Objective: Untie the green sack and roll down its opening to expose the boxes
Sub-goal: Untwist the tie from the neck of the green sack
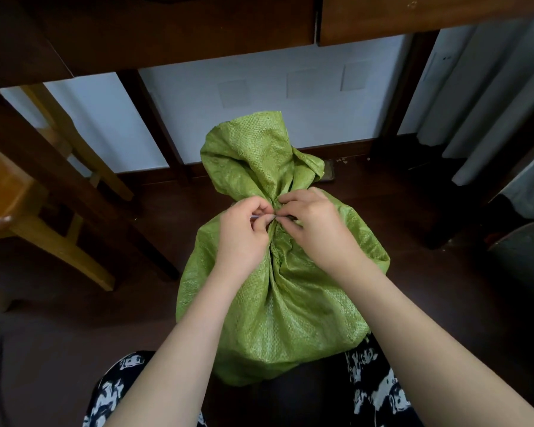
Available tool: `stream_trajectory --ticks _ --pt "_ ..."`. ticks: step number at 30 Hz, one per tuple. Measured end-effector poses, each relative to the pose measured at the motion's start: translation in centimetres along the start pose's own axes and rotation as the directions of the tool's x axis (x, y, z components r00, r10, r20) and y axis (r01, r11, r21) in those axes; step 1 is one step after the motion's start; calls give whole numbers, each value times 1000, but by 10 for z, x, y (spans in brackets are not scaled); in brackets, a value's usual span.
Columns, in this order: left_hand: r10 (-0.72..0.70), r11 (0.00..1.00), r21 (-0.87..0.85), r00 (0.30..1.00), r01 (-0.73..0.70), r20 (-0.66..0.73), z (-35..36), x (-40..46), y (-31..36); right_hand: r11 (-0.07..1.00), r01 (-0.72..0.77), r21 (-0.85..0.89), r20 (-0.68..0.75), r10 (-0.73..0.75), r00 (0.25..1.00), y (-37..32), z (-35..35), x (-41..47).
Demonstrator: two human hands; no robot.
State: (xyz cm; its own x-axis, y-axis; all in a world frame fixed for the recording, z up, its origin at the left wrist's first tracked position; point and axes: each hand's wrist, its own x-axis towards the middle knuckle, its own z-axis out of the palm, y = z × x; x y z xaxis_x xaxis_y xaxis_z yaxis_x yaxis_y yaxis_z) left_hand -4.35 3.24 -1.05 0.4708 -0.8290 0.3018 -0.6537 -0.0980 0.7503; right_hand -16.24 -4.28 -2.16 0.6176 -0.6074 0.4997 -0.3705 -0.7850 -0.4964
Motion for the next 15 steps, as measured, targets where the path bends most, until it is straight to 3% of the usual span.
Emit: stream_trajectory --ticks 4,11,15 --pt "28 999 28 1000 -28 11 0 -1 3 1000 16 -15 12 -16 1000 2 -1 -2" --pt "207 961 183 978 -207 19 -1 2 2 1000 -7 -27 5 7 1000 0 -3 2" --pt "182 979 108 981 -173 -72 1 1 3 996 -75 56 -65 79 995 -1 -3 4"
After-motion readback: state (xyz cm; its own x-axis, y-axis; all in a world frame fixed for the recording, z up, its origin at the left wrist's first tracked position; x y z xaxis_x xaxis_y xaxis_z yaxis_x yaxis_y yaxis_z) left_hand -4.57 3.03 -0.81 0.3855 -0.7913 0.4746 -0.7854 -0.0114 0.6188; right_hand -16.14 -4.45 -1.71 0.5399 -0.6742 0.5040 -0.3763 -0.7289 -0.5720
